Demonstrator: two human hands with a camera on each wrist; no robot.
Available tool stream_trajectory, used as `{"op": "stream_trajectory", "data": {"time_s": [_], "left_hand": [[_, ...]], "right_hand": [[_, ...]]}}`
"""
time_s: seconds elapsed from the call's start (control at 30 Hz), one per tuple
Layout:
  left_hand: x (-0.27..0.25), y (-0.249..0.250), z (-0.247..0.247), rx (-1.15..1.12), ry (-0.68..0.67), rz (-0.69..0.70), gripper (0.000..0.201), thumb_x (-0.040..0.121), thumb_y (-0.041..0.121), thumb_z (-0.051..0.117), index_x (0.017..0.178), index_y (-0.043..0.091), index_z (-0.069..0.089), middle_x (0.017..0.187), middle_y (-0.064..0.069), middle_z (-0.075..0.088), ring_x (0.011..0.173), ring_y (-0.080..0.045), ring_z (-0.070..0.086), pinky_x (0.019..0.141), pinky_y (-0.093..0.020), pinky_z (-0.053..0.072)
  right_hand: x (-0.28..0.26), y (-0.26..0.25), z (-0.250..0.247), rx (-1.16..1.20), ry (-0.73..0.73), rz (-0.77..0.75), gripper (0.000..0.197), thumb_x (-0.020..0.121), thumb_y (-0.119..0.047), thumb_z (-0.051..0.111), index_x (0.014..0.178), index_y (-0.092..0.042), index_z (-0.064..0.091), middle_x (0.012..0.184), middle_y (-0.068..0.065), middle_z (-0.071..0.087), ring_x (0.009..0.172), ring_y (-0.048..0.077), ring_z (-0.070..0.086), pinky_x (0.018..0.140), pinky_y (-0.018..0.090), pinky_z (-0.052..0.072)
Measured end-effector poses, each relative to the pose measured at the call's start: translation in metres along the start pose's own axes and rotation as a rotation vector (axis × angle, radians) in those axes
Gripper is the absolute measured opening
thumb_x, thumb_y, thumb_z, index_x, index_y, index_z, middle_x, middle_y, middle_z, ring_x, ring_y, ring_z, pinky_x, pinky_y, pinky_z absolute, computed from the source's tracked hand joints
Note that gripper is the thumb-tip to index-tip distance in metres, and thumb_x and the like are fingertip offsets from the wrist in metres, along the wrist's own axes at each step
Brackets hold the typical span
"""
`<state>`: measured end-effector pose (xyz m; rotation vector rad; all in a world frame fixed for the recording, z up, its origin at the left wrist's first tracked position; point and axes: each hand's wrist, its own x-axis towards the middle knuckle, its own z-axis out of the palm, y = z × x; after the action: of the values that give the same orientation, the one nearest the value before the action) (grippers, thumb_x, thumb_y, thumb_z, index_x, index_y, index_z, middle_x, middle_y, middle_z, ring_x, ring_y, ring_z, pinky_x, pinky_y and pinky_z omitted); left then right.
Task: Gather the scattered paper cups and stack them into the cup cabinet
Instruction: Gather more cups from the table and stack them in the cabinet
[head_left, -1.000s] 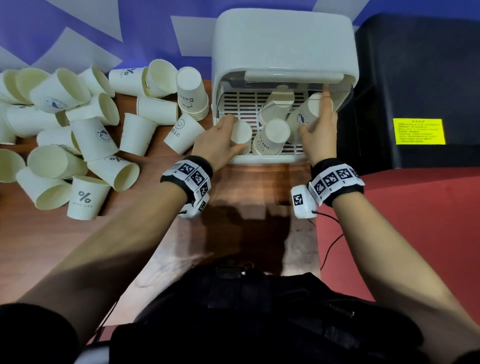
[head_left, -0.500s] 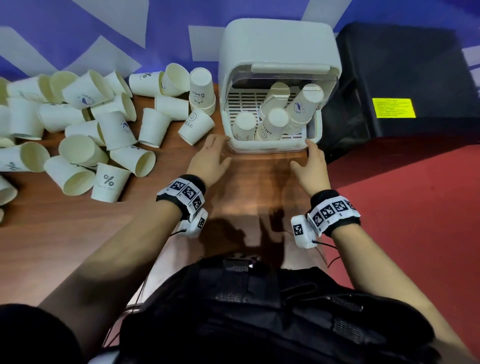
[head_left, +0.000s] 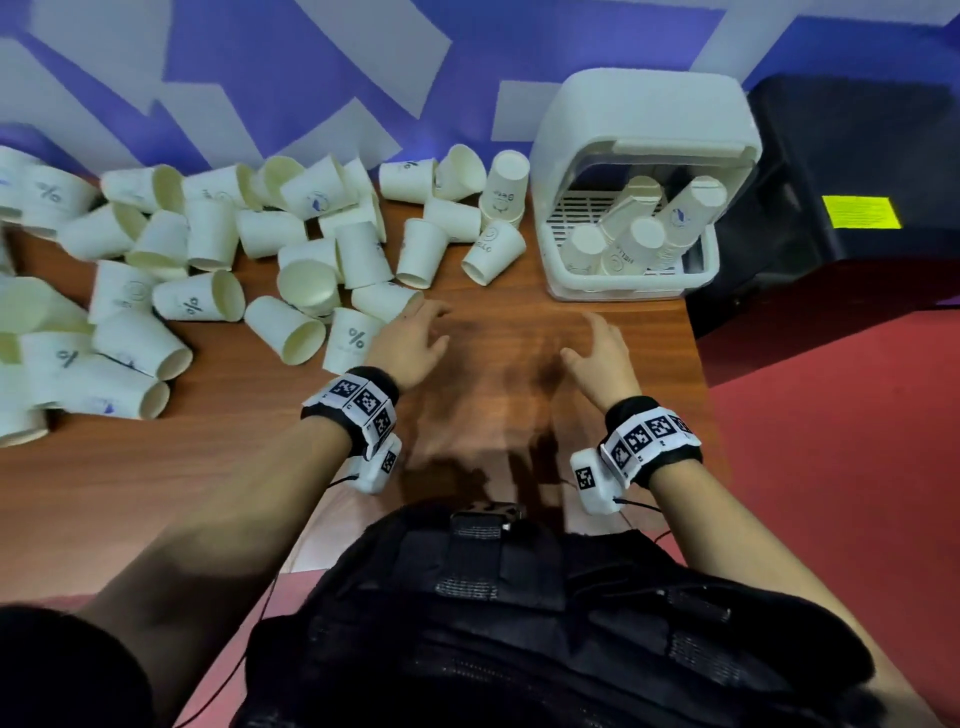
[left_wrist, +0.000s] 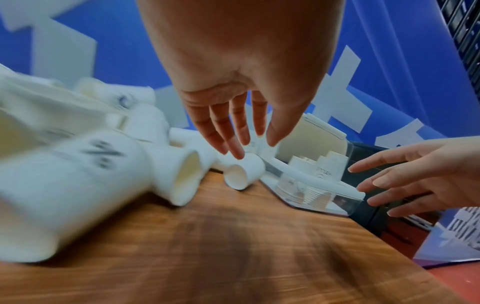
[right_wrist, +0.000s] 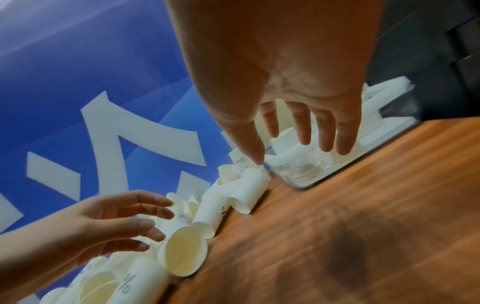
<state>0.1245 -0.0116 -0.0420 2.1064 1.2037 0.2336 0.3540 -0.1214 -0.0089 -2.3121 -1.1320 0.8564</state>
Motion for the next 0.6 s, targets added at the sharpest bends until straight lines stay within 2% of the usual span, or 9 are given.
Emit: {"op": "stream_trajectory", "data": {"time_s": [0.13, 0.3, 0.5, 0.6], "left_hand": [[-0.029, -0.048, -0.039, 0.037, 0.02, -0.054, 0.04, 0.093, 0.02, 0.055, 0.131, 0.012, 0.048, 0.124, -0.01, 0.053, 0.106, -0.028, 0.057, 0.088, -0.038, 0.045], [-0.069, -0.107, -0.083, 0.051, 0.058, -0.118, 0.038, 0.091, 0.02, 0.056, 0.128, 0.014, 0.052, 0.123, -0.009, 0.054, 0.105, -0.025, 0.057, 0.086, -0.037, 0.046], [-0.117, -0.173, -0.128, 0.07, 0.103, -0.184, 0.035, 0.091, 0.017, 0.057, 0.125, 0.011, 0.054, 0.12, -0.012, 0.055, 0.103, -0.027, 0.057, 0.088, -0.039, 0.046], [-0.137, -0.204, -0.148, 0.085, 0.15, -0.225, 0.034, 0.09, 0.012, 0.058, 0.123, 0.008, 0.057, 0.12, -0.013, 0.057, 0.108, -0.029, 0.055, 0.092, -0.036, 0.043]], "right_hand": [[-0.013, -0.05, 0.045, 0.014, -0.045, -0.056, 0.059, 0.092, -0.015, 0.057, 0.146, -0.013, 0.034, 0.146, 0.014, 0.035, 0.134, 0.028, 0.037, 0.11, 0.033, 0.028], [-0.026, -0.107, 0.109, -0.012, -0.126, -0.136, 0.059, 0.091, -0.017, 0.057, 0.145, -0.014, 0.033, 0.143, 0.015, 0.037, 0.13, 0.029, 0.041, 0.106, 0.033, 0.032], [-0.04, -0.163, 0.178, -0.018, -0.231, -0.204, 0.057, 0.091, -0.013, 0.055, 0.144, -0.011, 0.035, 0.139, 0.017, 0.039, 0.129, 0.03, 0.039, 0.109, 0.037, 0.032], [-0.044, -0.186, 0.206, -0.076, -0.227, -0.26, 0.055, 0.089, -0.013, 0.054, 0.141, -0.01, 0.039, 0.137, 0.017, 0.043, 0.128, 0.032, 0.041, 0.107, 0.041, 0.035]]}}
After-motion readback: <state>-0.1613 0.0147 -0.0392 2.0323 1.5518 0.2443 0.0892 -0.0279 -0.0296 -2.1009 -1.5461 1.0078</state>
